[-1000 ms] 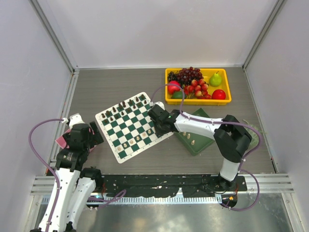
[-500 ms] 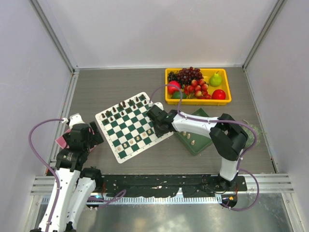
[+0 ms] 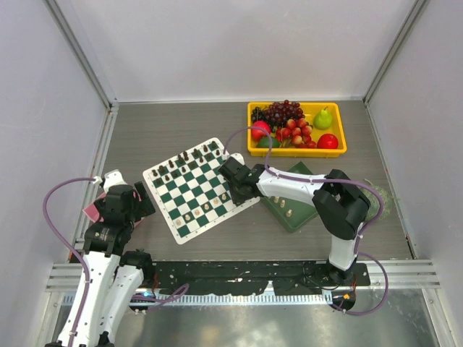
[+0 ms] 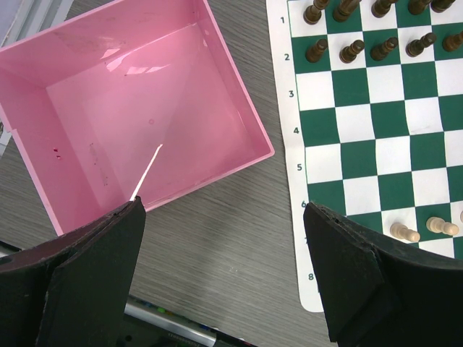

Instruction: Set up the chess pieces on the board

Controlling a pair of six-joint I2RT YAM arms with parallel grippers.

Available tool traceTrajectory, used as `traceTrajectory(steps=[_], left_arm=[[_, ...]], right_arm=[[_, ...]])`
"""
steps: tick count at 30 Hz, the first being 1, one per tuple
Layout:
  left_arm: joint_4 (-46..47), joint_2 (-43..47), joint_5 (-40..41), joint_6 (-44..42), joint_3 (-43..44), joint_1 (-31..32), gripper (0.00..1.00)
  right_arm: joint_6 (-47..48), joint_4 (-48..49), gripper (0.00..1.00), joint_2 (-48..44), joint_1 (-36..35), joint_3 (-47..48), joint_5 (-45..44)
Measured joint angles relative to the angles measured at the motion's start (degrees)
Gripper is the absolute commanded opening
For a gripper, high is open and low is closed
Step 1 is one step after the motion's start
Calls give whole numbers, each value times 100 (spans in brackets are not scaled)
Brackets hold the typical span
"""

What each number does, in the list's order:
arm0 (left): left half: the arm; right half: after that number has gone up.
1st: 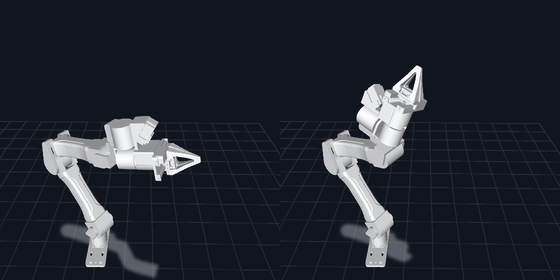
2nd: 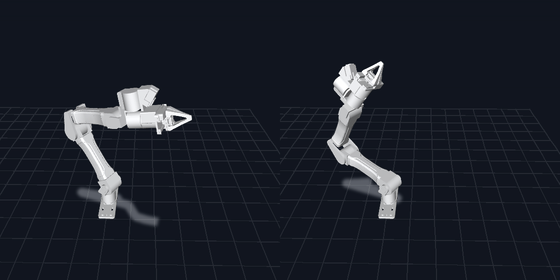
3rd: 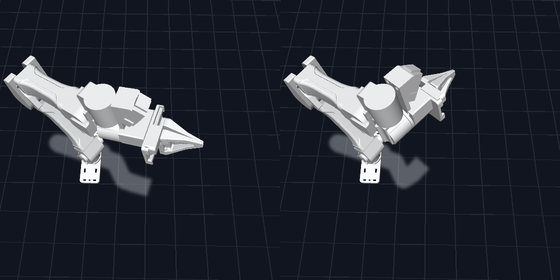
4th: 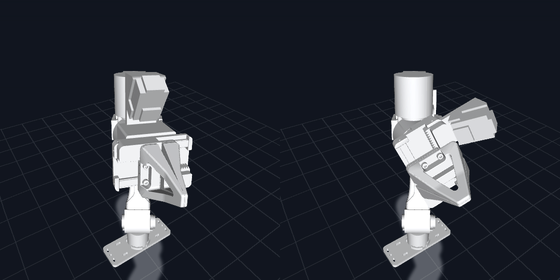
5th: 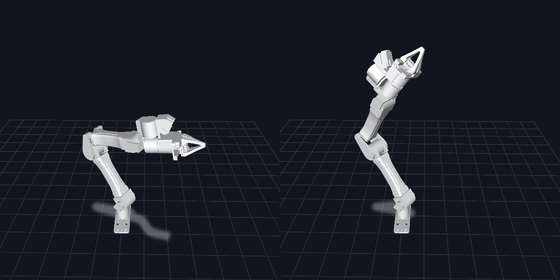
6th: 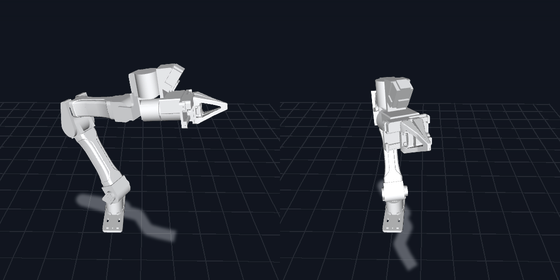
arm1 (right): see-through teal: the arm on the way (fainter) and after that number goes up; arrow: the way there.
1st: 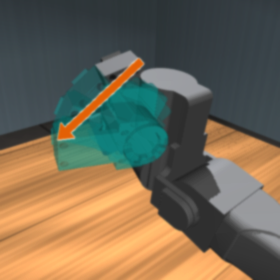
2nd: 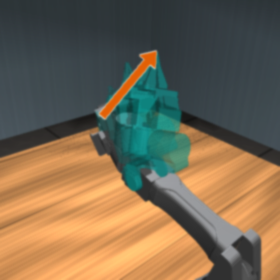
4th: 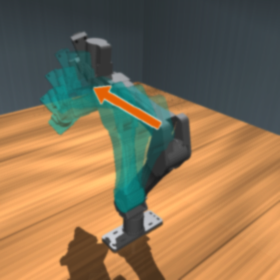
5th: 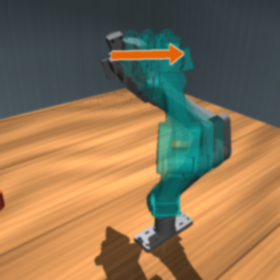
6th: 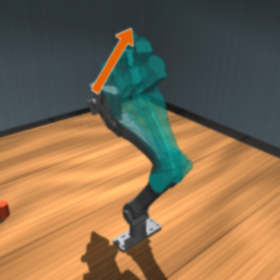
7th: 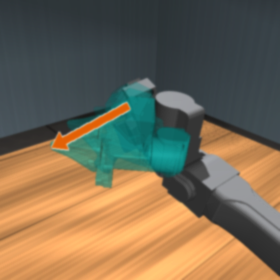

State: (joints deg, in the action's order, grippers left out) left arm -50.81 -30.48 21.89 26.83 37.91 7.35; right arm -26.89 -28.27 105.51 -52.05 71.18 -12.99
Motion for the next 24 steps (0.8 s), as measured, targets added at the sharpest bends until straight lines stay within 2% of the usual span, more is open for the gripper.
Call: traceTrajectory(steps=[7,15,19,24], left_arm=[[0,2,0,0,0,0,99],[0,2,0,0,0,0,99],[0,2,0,0,0,0,99],[0,2,0,0,0,0,99]], right_arm=[[20,-4,42,0,0,74,2],[109,-144,46,-225,-2,181,2],[129,-256,54,-868,-2,149,-162],[83,-214,55,-2409,101,-304,-586]])
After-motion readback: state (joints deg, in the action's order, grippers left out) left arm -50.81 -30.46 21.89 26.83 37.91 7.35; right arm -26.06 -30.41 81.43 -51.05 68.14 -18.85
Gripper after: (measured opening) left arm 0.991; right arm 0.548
